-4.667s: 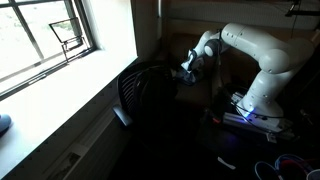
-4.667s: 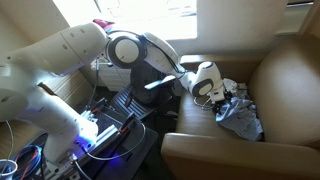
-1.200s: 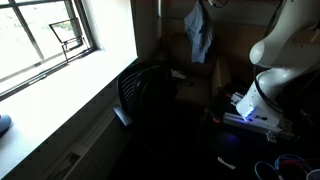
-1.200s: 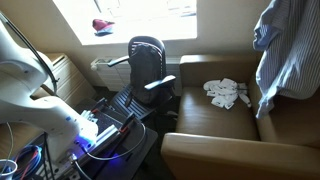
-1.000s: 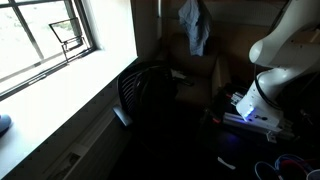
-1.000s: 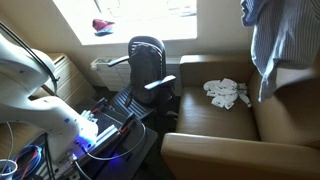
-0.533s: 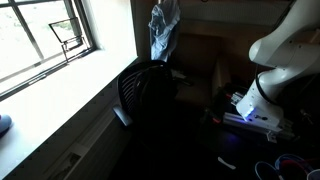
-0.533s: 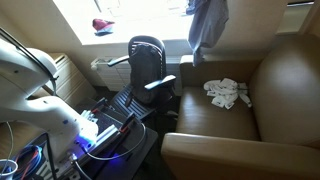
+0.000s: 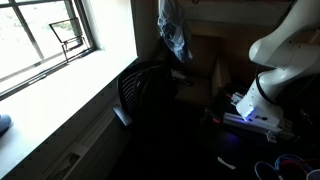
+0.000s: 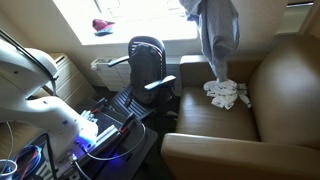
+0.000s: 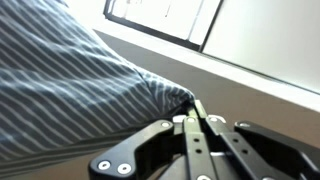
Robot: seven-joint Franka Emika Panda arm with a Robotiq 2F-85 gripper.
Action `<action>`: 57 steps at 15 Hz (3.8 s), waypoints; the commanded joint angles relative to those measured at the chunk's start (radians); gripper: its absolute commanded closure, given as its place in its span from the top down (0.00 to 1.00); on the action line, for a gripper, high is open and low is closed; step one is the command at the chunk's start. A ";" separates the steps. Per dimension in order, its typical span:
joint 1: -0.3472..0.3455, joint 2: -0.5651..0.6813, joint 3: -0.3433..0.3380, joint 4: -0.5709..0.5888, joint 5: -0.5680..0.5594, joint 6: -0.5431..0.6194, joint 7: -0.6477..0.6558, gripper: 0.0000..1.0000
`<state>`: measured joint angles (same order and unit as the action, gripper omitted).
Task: Take the garment on the sofa and put it on the chair
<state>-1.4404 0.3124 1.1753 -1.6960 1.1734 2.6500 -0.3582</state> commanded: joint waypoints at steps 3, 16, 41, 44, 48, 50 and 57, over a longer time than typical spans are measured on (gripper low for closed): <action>-0.201 -0.136 0.229 0.035 0.182 -0.349 -0.005 0.01; -0.627 -0.101 0.667 0.275 -0.048 -1.232 0.267 0.01; -0.616 0.009 0.679 -0.083 -0.502 -1.332 -0.237 0.01; -0.546 -0.040 0.643 -0.093 -0.540 -1.445 -0.222 0.01; -0.450 -0.163 0.621 -0.069 -0.683 -1.392 -0.255 0.01; -0.393 -0.224 0.606 -0.057 -0.723 -1.377 -0.272 0.01; -0.144 -0.334 0.416 -0.091 -0.972 -1.147 -0.417 0.01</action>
<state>-1.5777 0.0200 1.6007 -1.7693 0.2782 1.4044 -0.6899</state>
